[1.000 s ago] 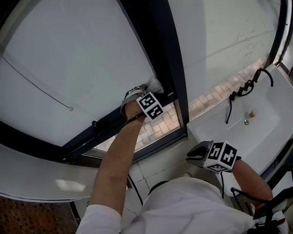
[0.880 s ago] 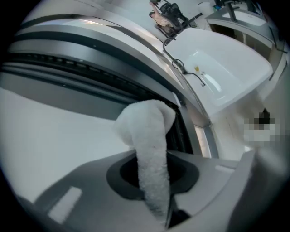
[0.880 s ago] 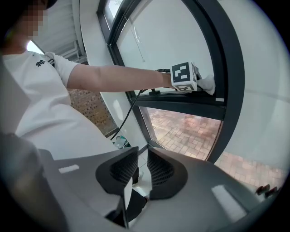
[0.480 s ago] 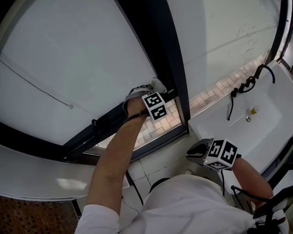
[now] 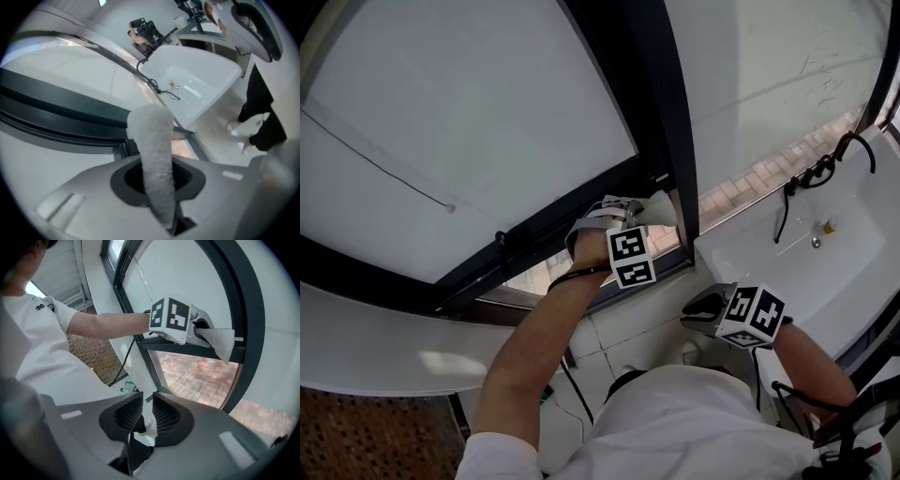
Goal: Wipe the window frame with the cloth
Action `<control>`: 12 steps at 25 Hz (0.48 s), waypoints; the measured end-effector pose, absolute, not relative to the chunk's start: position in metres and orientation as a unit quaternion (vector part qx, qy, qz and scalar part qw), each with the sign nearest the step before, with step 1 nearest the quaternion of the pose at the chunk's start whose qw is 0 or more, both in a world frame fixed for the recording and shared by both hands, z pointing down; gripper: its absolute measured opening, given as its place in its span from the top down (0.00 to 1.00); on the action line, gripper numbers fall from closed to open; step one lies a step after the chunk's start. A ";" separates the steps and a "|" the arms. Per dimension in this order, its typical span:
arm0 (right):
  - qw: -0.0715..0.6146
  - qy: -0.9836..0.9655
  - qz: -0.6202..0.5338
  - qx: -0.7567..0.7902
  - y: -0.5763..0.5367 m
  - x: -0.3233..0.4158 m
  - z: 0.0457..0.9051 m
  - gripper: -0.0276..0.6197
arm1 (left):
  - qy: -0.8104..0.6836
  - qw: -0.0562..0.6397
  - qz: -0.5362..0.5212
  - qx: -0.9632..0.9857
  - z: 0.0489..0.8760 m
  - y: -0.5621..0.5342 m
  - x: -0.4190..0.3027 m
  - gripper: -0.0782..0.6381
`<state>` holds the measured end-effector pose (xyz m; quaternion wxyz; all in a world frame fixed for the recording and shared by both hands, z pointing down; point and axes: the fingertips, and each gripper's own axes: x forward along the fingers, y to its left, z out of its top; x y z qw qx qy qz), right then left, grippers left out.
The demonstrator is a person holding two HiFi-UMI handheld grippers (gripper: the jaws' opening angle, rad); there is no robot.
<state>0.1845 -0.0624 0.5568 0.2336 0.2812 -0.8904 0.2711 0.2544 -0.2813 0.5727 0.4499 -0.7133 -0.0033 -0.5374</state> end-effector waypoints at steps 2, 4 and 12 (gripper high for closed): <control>0.234 -0.890 0.268 0.285 -0.065 0.181 0.559 0.86 | -0.005 0.422 -0.522 -0.741 0.577 -0.260 0.244 0.76; 0.240 -0.892 0.259 0.283 -0.067 0.177 0.561 0.86 | 0.006 0.384 -0.508 -0.772 0.577 -0.240 0.229 0.76; 0.221 -0.900 0.226 0.301 -0.086 0.150 0.539 0.86 | 0.123 0.263 -0.431 -0.854 0.521 -0.210 0.142 0.76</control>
